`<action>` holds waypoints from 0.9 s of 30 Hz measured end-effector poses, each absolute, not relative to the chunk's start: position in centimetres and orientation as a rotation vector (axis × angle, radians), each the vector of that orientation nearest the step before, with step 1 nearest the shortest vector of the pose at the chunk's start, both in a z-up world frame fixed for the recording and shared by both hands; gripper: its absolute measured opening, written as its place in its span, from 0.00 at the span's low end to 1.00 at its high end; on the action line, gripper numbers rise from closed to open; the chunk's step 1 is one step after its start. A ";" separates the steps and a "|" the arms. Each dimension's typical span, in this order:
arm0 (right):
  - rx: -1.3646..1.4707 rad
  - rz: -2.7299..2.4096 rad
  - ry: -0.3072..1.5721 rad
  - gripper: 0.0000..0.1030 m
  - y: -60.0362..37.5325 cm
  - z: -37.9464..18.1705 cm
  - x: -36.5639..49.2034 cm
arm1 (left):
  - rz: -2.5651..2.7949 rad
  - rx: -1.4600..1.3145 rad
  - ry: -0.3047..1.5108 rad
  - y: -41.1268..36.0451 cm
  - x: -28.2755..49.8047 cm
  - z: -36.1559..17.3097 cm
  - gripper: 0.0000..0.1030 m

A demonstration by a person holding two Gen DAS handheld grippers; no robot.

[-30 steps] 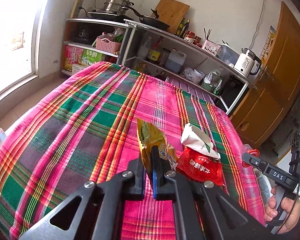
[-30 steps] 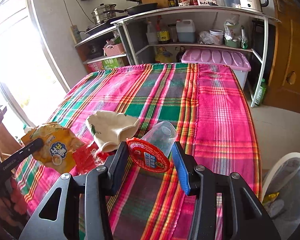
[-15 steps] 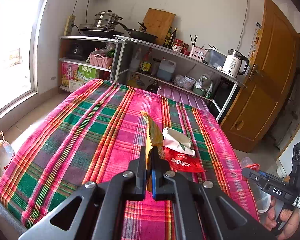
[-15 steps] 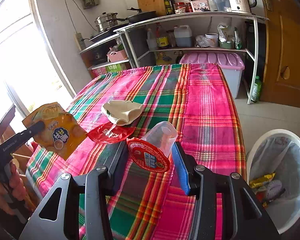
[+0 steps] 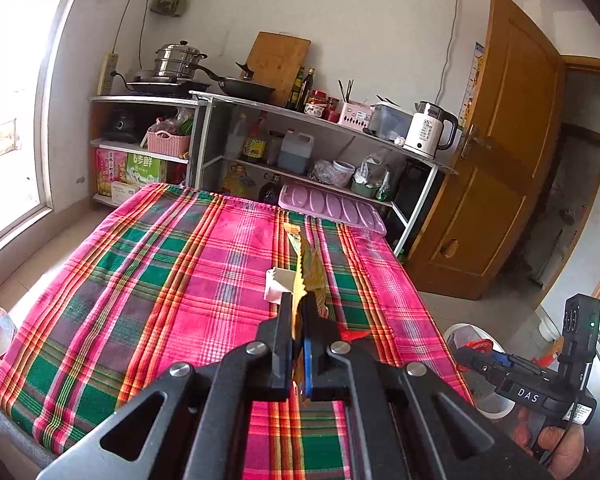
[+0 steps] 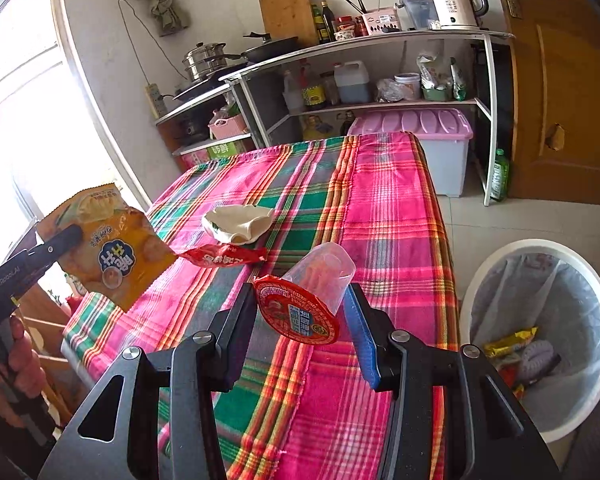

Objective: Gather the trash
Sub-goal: 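Carry the gold packet and clear cup over the white bin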

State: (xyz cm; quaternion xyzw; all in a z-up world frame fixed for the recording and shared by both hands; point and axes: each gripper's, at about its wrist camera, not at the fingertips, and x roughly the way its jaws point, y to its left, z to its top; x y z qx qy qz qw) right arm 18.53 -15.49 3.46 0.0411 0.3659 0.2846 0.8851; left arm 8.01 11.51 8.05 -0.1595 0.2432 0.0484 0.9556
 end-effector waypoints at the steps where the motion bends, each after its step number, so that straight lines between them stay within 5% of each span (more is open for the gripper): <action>1: 0.088 0.589 0.758 0.45 -15.7 3.5 18.4 | 0.086 -0.324 0.495 11.2 8.1 8.1 0.04; 27: 0.194 0.389 0.756 0.45 -26.8 2.2 18.7 | -0.277 -0.261 0.597 -3.2 15.7 6.9 0.04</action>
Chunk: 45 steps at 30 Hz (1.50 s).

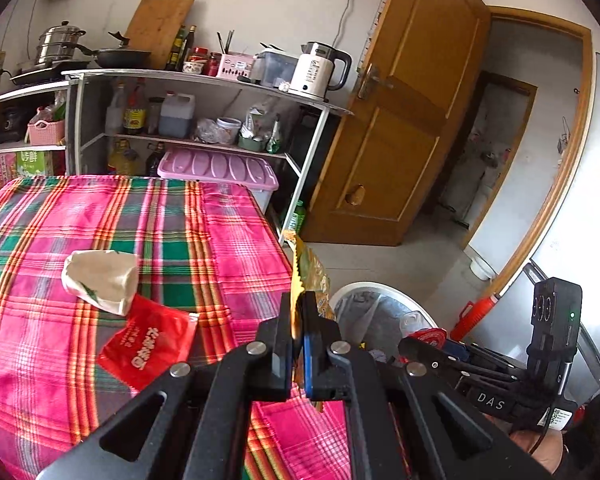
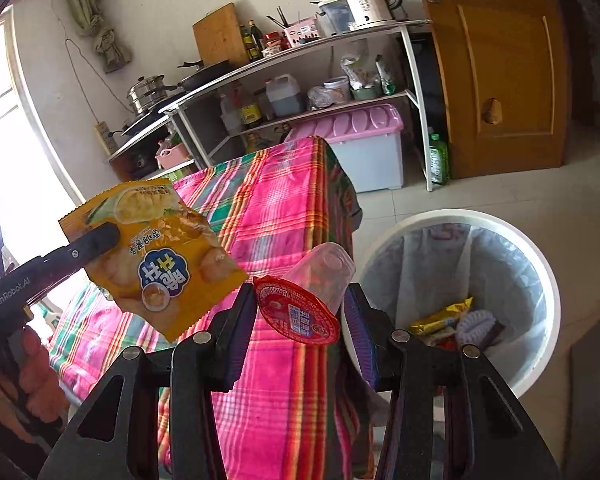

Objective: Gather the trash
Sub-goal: 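Carry the gold packet and clear cup over the white bin, then open both tools to drop the packet and cup into the bin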

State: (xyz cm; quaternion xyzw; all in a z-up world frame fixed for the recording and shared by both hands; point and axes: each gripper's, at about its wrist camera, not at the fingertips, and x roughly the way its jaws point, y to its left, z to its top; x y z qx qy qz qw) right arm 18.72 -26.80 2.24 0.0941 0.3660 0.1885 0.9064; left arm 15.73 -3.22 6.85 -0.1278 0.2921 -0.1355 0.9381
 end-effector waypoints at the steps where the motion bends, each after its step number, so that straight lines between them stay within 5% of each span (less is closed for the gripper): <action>1: 0.201 0.375 0.758 0.45 -27.4 2.1 18.8 | -0.293 -0.259 0.601 -3.8 16.1 6.7 0.04; 35: 0.296 0.180 0.918 0.49 -35.8 -4.8 22.1 | -0.469 -0.192 0.846 -15.6 23.4 -0.9 0.04; 38: 0.298 0.165 0.921 0.51 -36.1 -5.0 22.1 | -0.469 -0.190 0.852 -15.8 23.3 -1.1 0.08; 41: 0.304 0.163 0.919 0.52 -36.2 -5.1 22.0 | -0.464 -0.195 0.853 -15.7 23.3 -1.0 0.23; 45: 0.300 0.164 0.898 0.52 -36.2 -4.5 21.7 | -0.462 -0.201 0.854 -15.4 23.2 -0.8 0.24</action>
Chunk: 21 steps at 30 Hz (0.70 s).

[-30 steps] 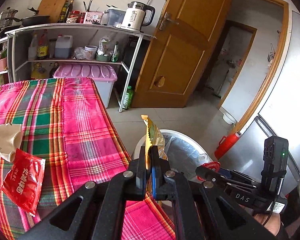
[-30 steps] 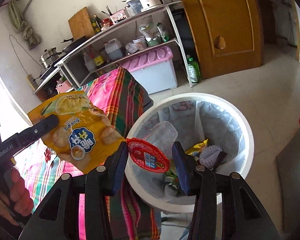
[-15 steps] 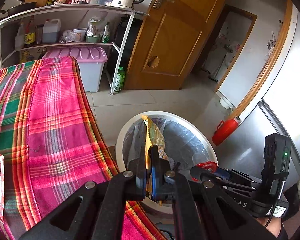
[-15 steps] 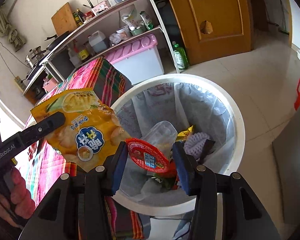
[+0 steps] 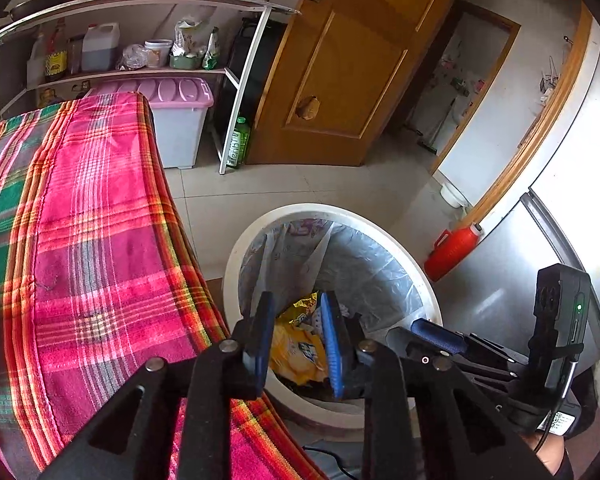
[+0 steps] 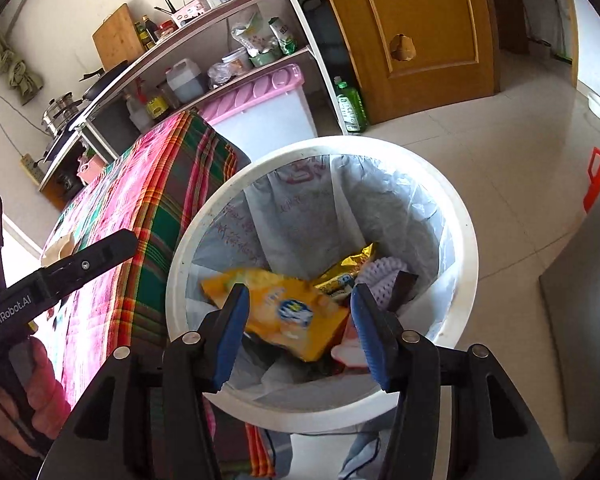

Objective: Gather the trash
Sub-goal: 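Open both tools to drop the packet and cup into the bin, then move both open tools back over the red bag and white tissue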

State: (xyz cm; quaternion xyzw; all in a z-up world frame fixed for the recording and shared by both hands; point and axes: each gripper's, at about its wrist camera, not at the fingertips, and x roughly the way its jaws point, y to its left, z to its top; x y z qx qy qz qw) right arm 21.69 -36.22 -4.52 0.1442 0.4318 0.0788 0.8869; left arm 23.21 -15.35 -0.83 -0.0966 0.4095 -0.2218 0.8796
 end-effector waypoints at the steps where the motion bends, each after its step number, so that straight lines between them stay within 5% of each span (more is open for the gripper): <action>1: 0.301 0.167 0.890 0.52 -36.2 -4.3 21.6 | -0.463 -0.203 0.851 -15.3 23.1 -0.7 0.24; 21: 0.297 0.306 0.747 0.52 -32.8 0.7 18.1 | -0.332 -0.172 0.690 -9.5 17.9 3.1 0.24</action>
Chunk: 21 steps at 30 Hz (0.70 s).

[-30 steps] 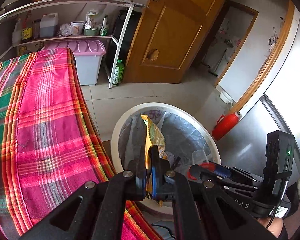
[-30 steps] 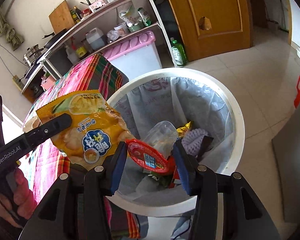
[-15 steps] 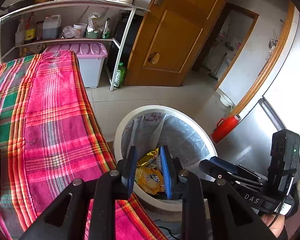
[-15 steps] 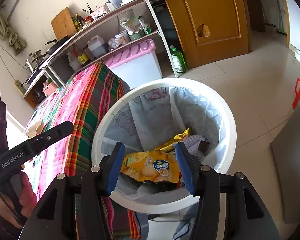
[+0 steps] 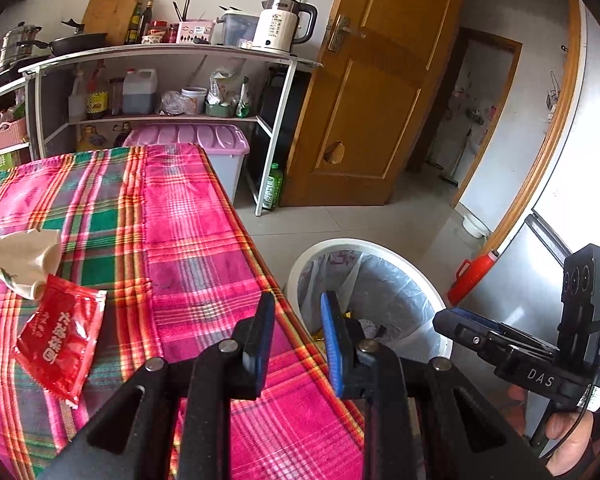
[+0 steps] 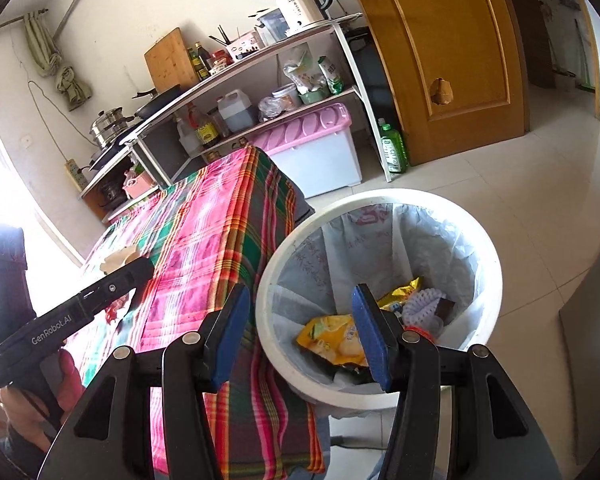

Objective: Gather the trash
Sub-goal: 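Move both open tools back over the red bag and white tissue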

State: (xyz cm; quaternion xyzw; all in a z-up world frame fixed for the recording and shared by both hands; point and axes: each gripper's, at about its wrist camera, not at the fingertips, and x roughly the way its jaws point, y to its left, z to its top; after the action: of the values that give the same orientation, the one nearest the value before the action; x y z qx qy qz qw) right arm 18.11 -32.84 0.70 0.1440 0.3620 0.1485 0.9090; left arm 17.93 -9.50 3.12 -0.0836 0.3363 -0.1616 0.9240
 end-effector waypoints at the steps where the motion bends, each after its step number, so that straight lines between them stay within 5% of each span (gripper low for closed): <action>1: 0.294 0.316 0.745 0.52 -32.6 0.8 18.0 | -0.321 -0.171 0.684 -9.0 17.7 3.2 0.24; 12: 0.248 0.427 0.754 0.52 -27.7 1.2 17.5 | -0.207 -0.185 0.653 -3.8 15.2 3.0 0.24; 21: 0.208 0.506 0.765 0.52 -23.8 1.5 17.6 | -0.124 -0.219 0.632 0.6 13.8 2.5 0.43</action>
State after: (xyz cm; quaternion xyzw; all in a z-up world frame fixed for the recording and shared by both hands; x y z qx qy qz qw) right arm 17.57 -23.79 1.54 0.1004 0.3685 0.2436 0.8915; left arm 13.79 0.65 2.52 -0.1073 0.3099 -0.0608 0.9427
